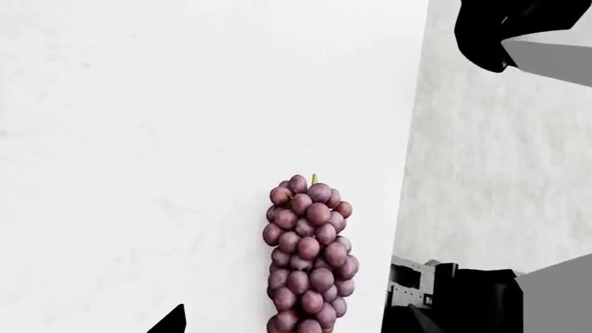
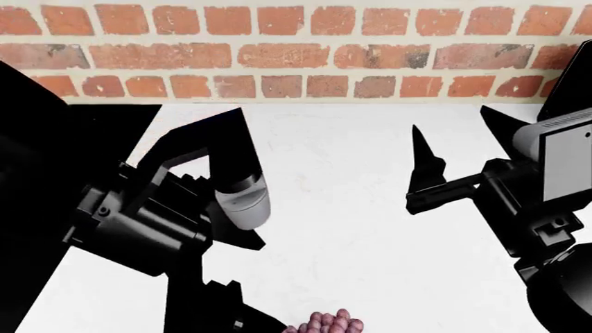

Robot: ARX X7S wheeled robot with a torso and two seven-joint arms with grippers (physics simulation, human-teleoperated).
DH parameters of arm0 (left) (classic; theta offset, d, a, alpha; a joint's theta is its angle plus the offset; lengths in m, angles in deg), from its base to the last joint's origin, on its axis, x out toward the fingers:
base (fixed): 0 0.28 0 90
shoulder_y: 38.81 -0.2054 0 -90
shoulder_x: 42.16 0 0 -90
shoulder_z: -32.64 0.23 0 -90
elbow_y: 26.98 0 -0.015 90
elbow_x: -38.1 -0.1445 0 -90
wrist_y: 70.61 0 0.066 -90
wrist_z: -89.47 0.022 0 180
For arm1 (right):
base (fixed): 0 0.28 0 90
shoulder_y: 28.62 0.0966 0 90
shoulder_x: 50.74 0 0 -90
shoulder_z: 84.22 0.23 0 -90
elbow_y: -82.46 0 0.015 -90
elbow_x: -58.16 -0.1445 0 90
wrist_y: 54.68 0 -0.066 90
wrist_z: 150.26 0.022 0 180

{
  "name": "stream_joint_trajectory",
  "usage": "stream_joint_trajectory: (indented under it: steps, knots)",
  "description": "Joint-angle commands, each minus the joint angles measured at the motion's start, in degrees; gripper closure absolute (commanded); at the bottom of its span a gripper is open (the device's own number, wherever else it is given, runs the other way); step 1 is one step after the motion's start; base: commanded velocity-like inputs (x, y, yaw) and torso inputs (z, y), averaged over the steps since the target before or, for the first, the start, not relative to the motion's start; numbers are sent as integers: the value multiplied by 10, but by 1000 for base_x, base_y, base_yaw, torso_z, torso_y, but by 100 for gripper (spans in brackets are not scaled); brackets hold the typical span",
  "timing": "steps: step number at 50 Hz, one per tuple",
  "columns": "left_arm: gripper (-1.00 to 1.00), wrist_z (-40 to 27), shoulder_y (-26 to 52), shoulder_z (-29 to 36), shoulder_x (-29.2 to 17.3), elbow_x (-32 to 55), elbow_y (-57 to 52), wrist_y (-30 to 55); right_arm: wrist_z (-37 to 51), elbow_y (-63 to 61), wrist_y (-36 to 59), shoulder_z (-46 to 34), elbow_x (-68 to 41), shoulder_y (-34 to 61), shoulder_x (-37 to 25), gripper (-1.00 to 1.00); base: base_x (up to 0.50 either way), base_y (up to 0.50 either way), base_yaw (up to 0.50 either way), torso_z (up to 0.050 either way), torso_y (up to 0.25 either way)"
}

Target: Pick the grape, celery from the counter and place them in the cabinet. Then close the cabinet.

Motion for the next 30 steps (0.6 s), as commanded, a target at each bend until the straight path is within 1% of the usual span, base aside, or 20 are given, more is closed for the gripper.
stream_joint_trajectory:
  steps: [1, 30]
  knots:
    - [-100, -13, -24, 6, 11, -13, -2, -21, -4, 5, -10, -1, 6, -8, 1, -100, 0, 0, 0, 0, 0]
    - [-100, -30, -65, 31, 30, -26, -38, -35, 0, 4, -14, 2, 1, -11, -3, -100, 0, 0, 0, 0, 0]
